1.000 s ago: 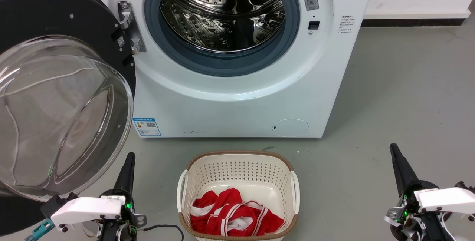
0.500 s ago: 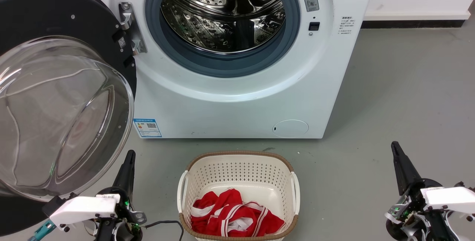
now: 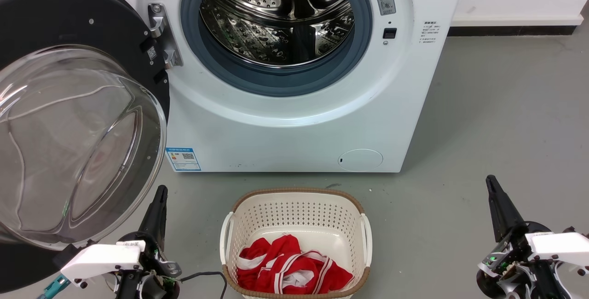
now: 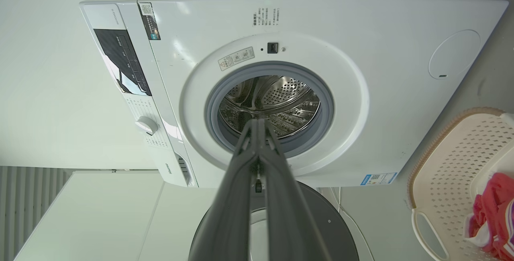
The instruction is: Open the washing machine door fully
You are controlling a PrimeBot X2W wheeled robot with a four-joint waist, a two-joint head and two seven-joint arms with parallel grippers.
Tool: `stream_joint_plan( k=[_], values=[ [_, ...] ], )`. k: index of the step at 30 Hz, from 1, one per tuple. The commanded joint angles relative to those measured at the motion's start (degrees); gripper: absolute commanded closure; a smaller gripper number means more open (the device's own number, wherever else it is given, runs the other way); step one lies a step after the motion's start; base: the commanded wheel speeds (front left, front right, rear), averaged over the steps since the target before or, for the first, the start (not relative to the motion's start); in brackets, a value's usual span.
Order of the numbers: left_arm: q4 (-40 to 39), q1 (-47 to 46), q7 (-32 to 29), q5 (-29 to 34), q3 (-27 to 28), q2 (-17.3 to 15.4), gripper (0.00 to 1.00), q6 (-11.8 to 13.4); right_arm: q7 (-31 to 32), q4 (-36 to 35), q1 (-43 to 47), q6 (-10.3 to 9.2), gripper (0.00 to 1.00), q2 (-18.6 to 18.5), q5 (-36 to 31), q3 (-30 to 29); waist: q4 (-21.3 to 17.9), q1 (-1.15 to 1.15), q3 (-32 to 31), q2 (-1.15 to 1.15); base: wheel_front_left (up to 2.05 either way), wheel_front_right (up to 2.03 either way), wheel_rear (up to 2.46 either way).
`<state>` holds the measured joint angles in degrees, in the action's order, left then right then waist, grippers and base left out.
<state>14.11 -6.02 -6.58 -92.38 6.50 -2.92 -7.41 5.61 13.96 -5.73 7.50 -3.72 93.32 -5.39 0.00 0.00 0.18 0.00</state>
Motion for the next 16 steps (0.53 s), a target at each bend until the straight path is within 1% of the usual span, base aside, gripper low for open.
stream_joint_plan(
  k=[1, 16],
  values=[
    [0.0, -0.4, -0.2, 0.0, 0.2, 0.1, 1.00, -0.2, 0.2, 0.1, -0.7, -0.01, 1.00, 0.1, 0.0, -0.2, 0.0, 0.00, 0.0, 0.00, 0.00, 0.00, 0.00],
    [0.0, -0.4, -0.2, -0.1, 0.2, 0.1, 1.00, -0.2, 0.3, 0.1, -0.7, -0.01, 1.00, 0.2, -0.3, -0.4, 0.0, 0.00, 0.0, 0.00, 0.00, 0.00, 0.00]
  ],
)
